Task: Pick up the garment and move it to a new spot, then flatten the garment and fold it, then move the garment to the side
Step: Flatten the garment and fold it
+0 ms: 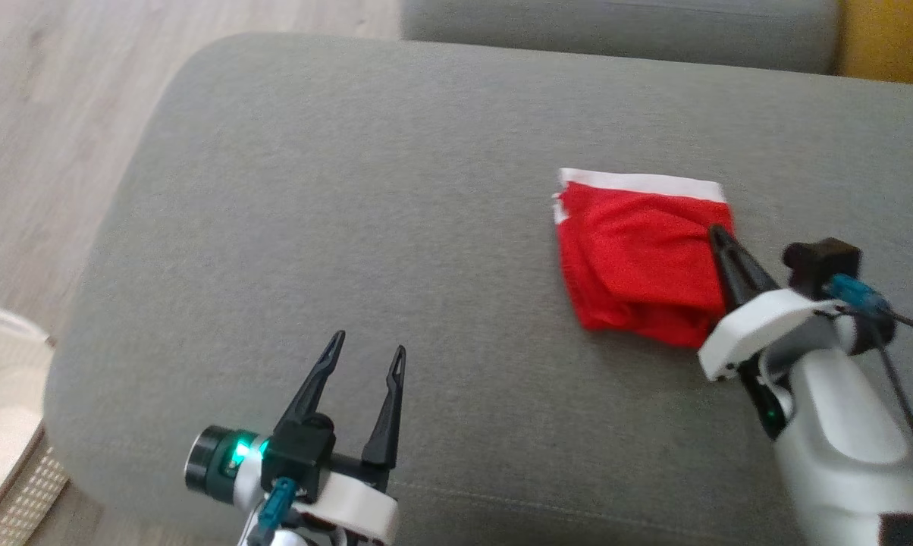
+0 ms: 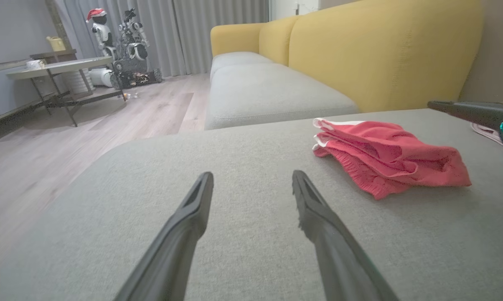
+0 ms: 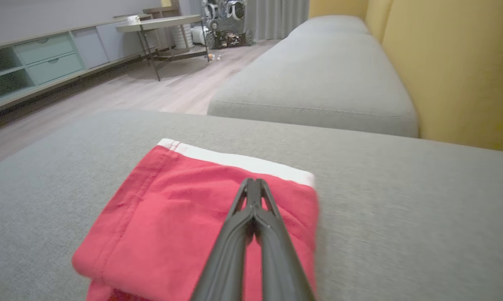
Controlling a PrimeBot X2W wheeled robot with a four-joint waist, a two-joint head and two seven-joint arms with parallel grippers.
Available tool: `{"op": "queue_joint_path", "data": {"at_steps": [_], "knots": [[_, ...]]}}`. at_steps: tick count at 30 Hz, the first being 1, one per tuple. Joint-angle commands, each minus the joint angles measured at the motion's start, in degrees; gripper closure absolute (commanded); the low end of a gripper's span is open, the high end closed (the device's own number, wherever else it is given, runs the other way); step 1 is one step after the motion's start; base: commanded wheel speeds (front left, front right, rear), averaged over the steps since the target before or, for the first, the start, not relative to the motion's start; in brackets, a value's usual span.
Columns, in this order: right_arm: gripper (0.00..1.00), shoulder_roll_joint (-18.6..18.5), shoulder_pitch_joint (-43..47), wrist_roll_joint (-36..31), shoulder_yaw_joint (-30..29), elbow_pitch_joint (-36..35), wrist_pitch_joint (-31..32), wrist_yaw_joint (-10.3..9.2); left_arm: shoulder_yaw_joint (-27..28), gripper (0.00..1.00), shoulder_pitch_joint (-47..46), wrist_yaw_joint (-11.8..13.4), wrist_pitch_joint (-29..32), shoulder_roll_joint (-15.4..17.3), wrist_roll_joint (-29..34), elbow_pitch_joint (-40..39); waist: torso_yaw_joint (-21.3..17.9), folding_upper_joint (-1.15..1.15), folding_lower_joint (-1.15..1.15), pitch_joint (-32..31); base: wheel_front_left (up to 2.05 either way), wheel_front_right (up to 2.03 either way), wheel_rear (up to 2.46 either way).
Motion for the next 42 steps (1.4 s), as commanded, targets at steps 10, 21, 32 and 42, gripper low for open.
{"op": "queue_joint_path", "data": {"at_steps": [10,21,32,42], "knots": [[1.00,6.7,-2.1,3.1,7.1,13.6,-1.9,0.11,1.4,0.00,-1.8,0.0,-0.3,-0.5,-0.1,-1.0,4.9,0.00,0.00,0.5,0.00,0.00,0.00],[1.00,8.3,2.6,15.9,21.0,5.8,-5.8,0.11,3.1,0.00,0.3,1.4,-0.3,-0.3,-0.4,-2.4,0.4,0.00,0.00,-3.7,0.00,0.00,0.00],[0.00,4.6,13.8,12.2,11.2,-13.6,-7.9,0.11,11.9,0.00,6.8,1.2,-0.3,0.4,-5.4,-4.1,-9.9,0.00,0.00,-9.1,0.00,0.00,0.00],[0.00,3.6,25.1,5.9,4.7,-25.5,-7.9,0.11,14.7,0.00,11.7,0.4,-0.3,-0.6,-2.2,-9.8,-13.8,0.00,0.00,-11.3,0.00,0.00,0.00]]}}
